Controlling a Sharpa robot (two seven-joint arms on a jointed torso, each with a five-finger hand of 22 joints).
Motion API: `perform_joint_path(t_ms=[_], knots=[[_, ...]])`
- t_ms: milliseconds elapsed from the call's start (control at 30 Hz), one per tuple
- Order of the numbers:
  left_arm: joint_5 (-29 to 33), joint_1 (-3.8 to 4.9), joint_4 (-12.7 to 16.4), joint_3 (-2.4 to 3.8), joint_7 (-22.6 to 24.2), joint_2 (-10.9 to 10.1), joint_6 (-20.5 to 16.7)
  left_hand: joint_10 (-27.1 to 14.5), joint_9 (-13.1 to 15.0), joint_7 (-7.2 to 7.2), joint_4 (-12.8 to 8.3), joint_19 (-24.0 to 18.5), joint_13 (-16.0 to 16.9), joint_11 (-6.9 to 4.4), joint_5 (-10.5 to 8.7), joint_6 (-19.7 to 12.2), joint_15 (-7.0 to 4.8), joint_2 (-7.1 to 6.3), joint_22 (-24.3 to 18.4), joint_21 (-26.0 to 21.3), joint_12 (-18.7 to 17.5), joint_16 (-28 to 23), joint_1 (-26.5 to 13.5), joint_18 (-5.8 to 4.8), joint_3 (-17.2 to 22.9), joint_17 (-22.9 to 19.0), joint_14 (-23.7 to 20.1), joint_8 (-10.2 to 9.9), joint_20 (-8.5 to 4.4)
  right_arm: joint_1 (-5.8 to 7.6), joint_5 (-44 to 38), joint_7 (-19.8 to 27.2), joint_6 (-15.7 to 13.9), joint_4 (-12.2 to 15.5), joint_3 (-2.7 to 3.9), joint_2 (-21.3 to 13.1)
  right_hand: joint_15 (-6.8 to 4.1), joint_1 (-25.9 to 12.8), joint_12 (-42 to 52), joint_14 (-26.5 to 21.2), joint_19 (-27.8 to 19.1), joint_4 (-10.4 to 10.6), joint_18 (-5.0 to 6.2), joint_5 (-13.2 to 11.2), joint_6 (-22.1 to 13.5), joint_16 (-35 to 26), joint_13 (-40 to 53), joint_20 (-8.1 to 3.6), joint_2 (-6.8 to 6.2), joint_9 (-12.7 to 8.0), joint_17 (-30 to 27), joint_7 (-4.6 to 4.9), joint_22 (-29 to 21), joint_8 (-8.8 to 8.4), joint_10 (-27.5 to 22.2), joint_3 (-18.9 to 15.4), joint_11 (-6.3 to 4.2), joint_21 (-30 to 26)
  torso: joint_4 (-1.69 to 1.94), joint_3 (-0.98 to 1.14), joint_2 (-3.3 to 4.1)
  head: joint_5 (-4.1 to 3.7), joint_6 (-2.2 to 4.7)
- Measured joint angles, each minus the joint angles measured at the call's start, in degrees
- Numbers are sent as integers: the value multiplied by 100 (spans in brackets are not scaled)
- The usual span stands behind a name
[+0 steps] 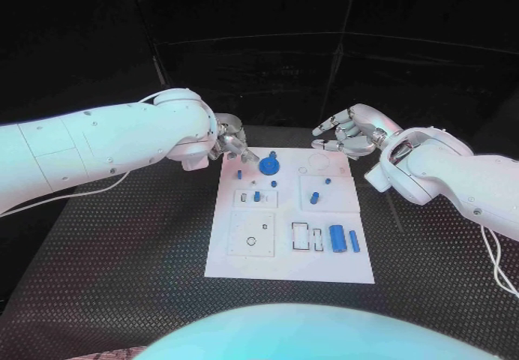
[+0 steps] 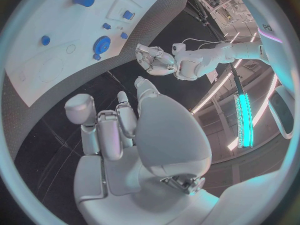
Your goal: Assemble the parts on the task board
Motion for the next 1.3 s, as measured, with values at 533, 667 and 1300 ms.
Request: perform_joint_path(t_ms=[533, 667, 1300], knots=[[155, -40, -1261, -66, 19, 522, 382, 27, -419, 0, 349, 73, 9, 18, 0, 147, 16, -118, 130, 31, 98, 0, -182, 0, -575, 0, 17, -241, 72, -2, 4, 1, 17, -28, 0, 11, 0, 0, 0, 0, -20, 16, 1, 28, 0, 0, -9, -20, 0, -5, -1, 0, -45, 0, 0, -16, 0, -24, -5, -4, 7, 33, 0], [125, -130, -1462, -80, 20, 626, 490, 27, -487, 21, 458, 73, 9, 18, 0, 169, 16, -96, 130, 31, 112, 0, -204, -1, -748, 0, 16, -281, 72, -6, 4, -2, 24, -30, 0, 15, 0, 0, 0, 0, -20, 16, 1, 28, 0, 0, -8, -20, 0, -5, -1, 0, -45, 0, 0, -16, 0, -24, -2, -6, 7, 65, 0], [-29, -350, -1992, -81, 19, 905, 843, 89, -608, -19, 627, 94, 53, -3, 0, 251, 16, -28, 206, 54, 174, 0, -135, -1, -1023, 0, 16, -333, 91, -17, 6, -3, 67, -28, 0, 37, 0, -22, 0, 0, -20, 16, 0, 56, 0, 0, -20, -20, 22, -4, -2, 0, -59, 0, 0, -16, 0, -45, -8, 3, 7, 112, 0]])
